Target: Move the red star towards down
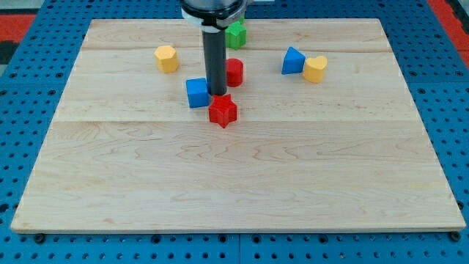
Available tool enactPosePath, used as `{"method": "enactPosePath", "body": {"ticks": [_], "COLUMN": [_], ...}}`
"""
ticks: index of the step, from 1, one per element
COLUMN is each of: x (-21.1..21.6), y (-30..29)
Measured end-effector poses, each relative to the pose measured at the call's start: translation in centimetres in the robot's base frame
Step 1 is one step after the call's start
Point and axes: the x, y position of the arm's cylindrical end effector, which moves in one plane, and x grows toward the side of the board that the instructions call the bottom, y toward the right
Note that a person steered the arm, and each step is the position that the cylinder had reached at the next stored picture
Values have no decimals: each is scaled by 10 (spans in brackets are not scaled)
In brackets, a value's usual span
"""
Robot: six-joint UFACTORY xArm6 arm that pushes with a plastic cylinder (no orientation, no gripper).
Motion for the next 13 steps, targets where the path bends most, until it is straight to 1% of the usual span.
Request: {"method": "enactPosePath", "body": {"ticks": [4, 5, 7, 8, 10, 12, 13], "x": [7, 7, -28, -14, 40, 44, 45], "y": [-52, -48, -21, -3, -4, 4, -12]}}
